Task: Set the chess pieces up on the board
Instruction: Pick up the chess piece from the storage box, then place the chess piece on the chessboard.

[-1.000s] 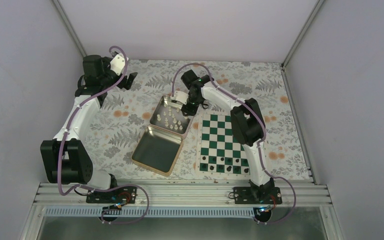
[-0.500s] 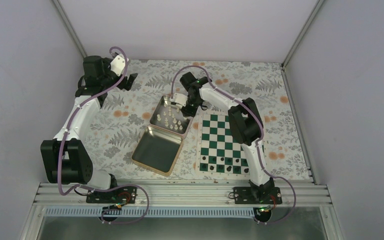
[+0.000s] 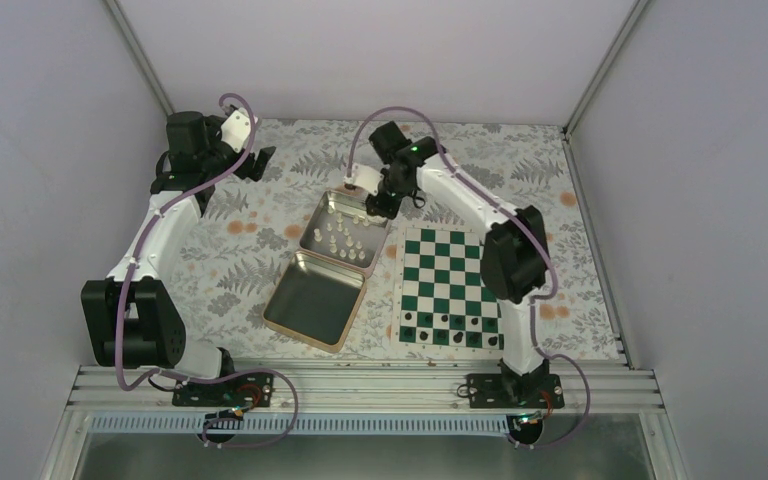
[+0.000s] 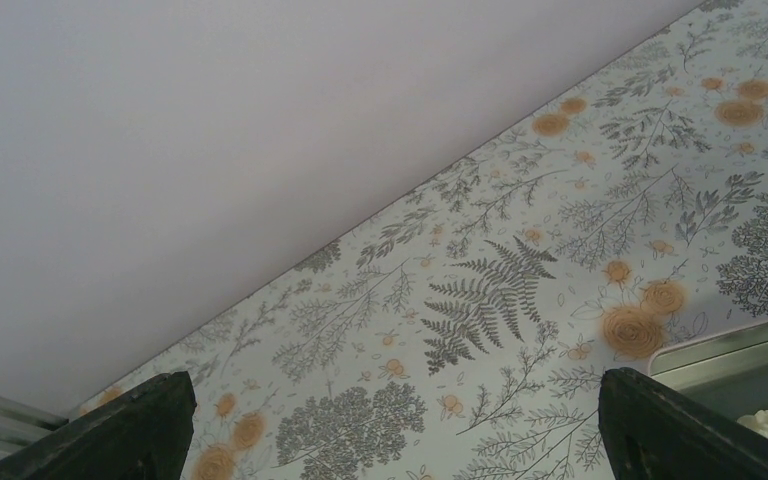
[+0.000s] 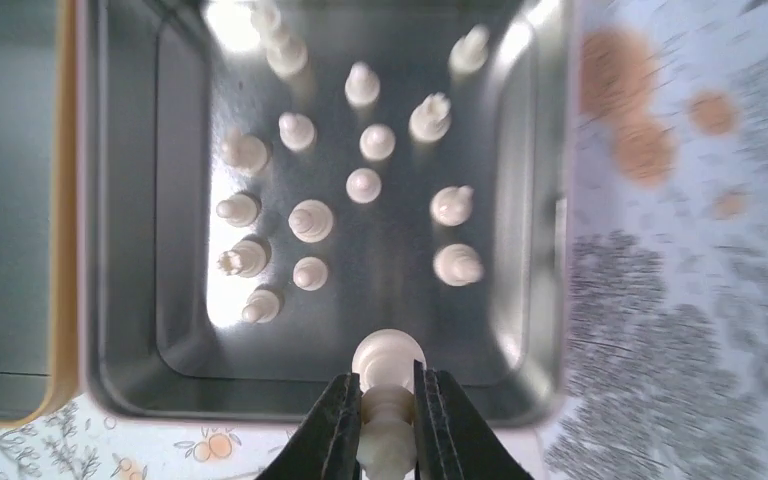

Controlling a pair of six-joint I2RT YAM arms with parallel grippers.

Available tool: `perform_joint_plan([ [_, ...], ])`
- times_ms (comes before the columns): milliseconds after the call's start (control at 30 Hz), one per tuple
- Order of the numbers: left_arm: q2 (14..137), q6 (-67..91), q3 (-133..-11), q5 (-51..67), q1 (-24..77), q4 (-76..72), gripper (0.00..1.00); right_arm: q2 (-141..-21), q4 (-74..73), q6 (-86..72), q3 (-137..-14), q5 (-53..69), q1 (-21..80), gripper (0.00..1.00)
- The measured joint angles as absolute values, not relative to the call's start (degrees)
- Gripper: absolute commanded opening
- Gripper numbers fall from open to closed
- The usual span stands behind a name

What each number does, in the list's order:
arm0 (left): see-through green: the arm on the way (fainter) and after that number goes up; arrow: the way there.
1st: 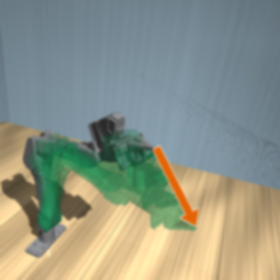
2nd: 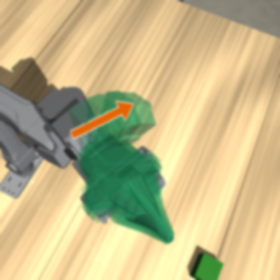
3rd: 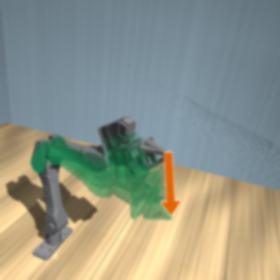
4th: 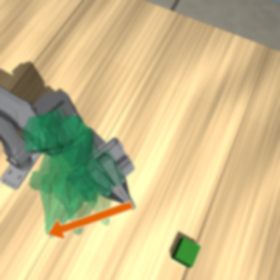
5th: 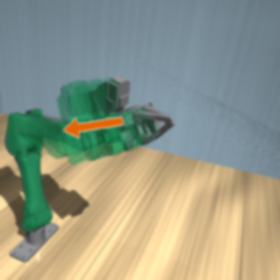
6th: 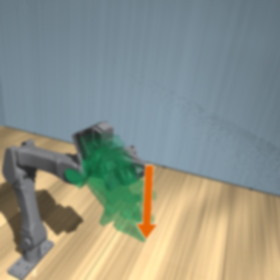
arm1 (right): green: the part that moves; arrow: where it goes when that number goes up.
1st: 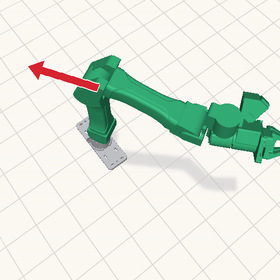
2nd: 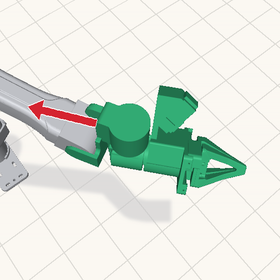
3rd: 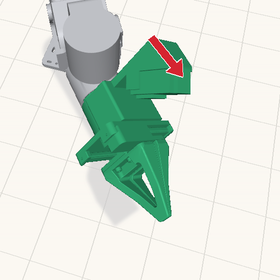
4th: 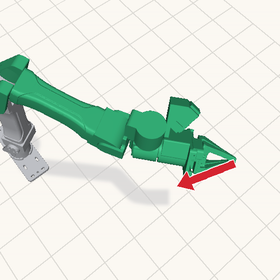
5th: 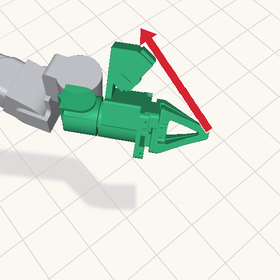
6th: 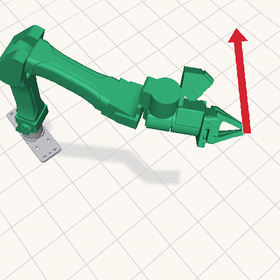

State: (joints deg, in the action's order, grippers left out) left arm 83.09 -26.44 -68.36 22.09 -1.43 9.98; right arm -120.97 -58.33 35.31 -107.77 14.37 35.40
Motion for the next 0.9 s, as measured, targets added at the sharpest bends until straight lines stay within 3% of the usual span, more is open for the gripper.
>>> perform_joint_plan([
  [267, 83.1, -26.5, -68.4, 21.8, -1.4, 10.0, 1.00, -110.0, -59.3, 35.3, -105.8, 13.7, 30.2, 0.07],
  [567, 83.0, -27.1, -68.2, 21.5, -1.4, 9.8, 1.00, -101.9, -57.5, 35.5, -89.0, 9.6, 17.3, 0.07],
  [900, 82.2, -27.9, -67.1, 19.7, -0.9, 8.2, 1.00, -100.8, -52.6, 35.1, -76.8, 8.4, 16.3, 0.06],
])
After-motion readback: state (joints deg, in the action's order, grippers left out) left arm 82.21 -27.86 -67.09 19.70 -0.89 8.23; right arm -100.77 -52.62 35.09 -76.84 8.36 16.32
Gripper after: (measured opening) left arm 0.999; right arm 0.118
